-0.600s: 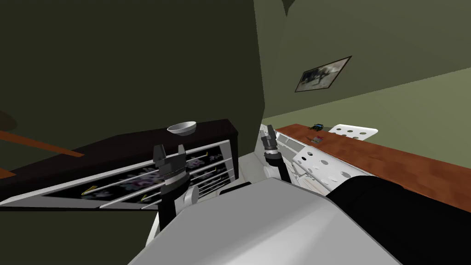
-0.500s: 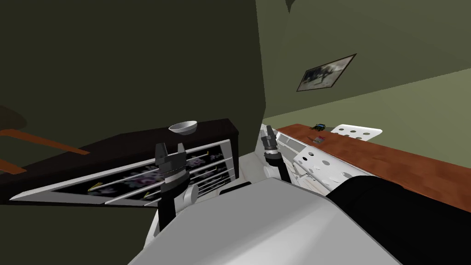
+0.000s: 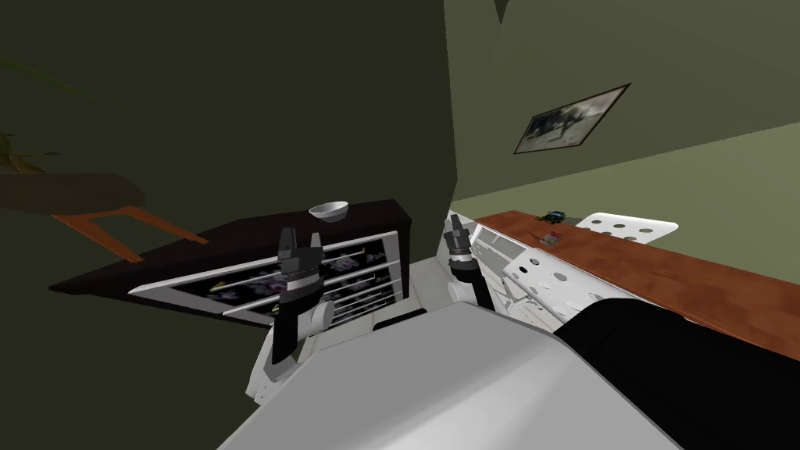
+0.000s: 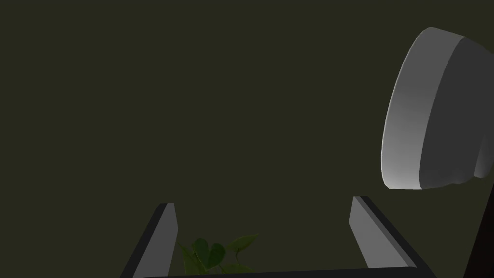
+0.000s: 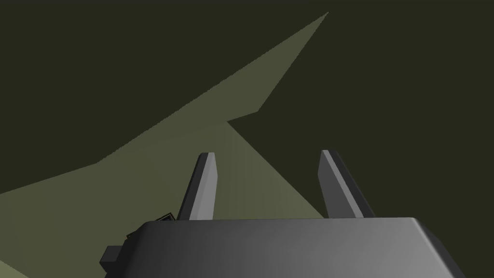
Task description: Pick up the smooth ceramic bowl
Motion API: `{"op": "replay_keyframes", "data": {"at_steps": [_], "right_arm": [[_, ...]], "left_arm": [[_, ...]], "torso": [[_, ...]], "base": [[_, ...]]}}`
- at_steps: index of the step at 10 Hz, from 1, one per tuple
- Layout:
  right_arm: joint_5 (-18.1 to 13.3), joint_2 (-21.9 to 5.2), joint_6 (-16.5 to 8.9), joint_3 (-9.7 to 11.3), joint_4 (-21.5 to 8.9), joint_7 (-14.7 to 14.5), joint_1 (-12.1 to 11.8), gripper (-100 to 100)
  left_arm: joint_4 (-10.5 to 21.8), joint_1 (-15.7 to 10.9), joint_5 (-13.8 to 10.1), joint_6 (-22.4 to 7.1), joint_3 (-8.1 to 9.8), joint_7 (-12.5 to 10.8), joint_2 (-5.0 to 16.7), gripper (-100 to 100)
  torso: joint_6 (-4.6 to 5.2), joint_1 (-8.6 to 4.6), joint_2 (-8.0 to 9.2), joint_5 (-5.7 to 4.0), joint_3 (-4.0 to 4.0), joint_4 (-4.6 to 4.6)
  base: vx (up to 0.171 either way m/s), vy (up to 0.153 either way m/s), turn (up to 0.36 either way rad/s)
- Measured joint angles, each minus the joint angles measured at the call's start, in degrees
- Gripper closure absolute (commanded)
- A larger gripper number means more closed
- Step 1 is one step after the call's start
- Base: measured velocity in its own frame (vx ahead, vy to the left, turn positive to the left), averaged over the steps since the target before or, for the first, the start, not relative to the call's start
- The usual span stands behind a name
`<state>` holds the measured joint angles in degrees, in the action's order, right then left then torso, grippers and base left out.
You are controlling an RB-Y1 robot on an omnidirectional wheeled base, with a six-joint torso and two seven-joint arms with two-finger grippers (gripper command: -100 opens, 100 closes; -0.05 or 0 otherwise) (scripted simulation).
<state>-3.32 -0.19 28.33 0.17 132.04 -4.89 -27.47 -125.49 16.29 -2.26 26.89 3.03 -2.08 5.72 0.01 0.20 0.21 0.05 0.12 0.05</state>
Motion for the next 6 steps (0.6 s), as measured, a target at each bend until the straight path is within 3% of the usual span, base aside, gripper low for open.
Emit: {"op": "replay_keyframes", "data": {"at_steps": [6], "right_arm": [[0.00,0.00,0.00,0.00,0.00,0.00,0.00,0]], "left_arm": [[3.98,-8.63,0.10,-7.98,0.93,-2.57,4.18,-100]], "torso": [[0.00,-0.10,-0.09,-0.02,-0.06,-0.02]], "base": [[-0.034,0.032,0.064]]}}
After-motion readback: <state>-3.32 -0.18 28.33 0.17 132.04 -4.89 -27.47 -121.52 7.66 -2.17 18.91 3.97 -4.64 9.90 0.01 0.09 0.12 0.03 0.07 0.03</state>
